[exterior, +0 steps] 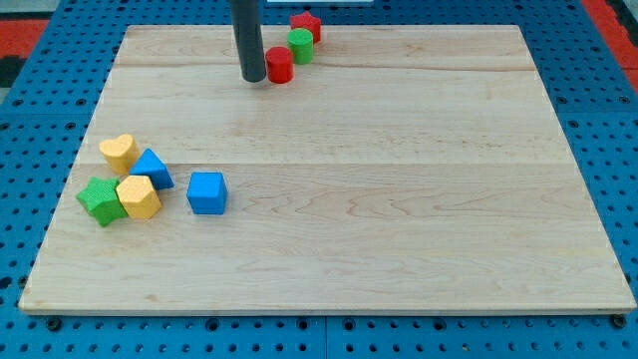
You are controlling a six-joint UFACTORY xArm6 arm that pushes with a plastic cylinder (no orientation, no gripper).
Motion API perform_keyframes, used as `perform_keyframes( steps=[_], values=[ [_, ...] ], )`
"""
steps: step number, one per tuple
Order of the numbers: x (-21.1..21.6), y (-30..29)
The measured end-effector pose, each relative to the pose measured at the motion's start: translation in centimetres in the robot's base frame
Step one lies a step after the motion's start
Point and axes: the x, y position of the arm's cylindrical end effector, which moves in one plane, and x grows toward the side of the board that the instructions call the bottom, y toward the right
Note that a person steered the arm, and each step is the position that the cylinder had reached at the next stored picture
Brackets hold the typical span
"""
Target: Move arm at bottom left corner of the board
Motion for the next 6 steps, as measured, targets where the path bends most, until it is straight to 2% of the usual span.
perform_keyframes(
  steps=[2,3,4,5,6],
  values=[
    [0.6,3.3],
    [6.0,3.0],
    [17.9,3.0],
    [26.9,0.3],
    [32.5,-5.1]
  ],
)
